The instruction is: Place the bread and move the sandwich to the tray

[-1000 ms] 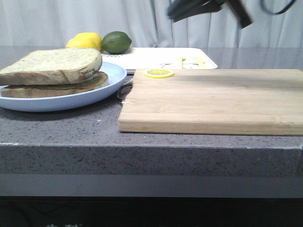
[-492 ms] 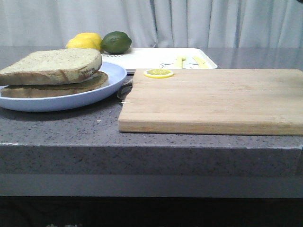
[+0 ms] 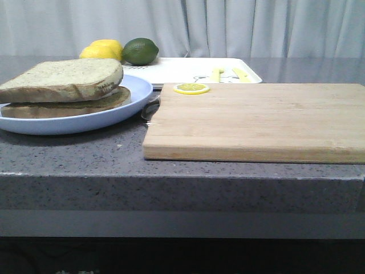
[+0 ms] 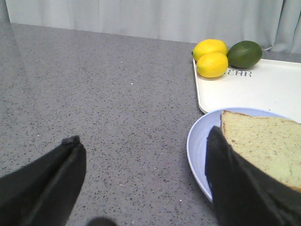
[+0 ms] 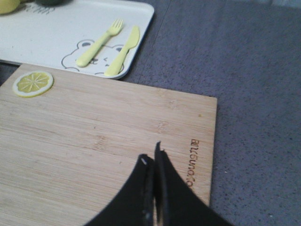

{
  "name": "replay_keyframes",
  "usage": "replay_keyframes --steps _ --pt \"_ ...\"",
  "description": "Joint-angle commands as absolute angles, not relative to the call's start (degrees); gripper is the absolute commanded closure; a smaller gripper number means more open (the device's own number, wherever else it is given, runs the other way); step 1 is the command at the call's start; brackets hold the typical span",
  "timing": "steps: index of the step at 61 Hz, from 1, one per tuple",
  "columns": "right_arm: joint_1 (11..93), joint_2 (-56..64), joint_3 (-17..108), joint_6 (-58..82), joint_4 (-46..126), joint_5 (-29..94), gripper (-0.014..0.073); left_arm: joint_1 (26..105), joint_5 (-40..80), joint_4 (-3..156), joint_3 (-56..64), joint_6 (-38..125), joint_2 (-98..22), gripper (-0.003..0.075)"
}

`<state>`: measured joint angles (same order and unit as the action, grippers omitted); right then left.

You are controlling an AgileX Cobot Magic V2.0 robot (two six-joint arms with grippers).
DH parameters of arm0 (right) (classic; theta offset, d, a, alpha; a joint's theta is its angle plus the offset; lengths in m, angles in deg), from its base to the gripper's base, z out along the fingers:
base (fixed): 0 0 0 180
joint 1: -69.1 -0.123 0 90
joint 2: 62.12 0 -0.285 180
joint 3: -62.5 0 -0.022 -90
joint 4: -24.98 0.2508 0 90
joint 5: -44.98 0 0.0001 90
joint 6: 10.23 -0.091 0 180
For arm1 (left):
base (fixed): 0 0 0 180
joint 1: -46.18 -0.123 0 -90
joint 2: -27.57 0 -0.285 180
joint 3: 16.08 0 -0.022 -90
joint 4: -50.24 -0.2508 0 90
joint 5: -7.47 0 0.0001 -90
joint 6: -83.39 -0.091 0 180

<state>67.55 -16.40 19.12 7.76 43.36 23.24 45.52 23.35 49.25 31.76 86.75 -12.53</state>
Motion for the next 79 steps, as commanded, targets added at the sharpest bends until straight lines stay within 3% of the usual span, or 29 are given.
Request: replay_keyframes --steps 1,22,63,79 --pt "67.84 -23.28 15.75 8.59 43.65 31.60 0.0671 45.73 18.68 49.27 29.69 87.23 -12.86 0.0207" --pt "67.84 -41.35 6.52 8.59 43.70 30.26 0.0671 45.73 18.68 49.27 29.69 87.23 -12.86 0.0207" --pt "67.84 -41.73 6.52 8.59 44.01 30.59 0.0671 45.73 20.36 54.99 29.46 87.37 -13.30 0.0207" --pt "67.84 -41.73 6.52 8.59 44.01 30.57 0.0671 45.73 30.94 55.13 19.63 86.61 -27.66 0.0207"
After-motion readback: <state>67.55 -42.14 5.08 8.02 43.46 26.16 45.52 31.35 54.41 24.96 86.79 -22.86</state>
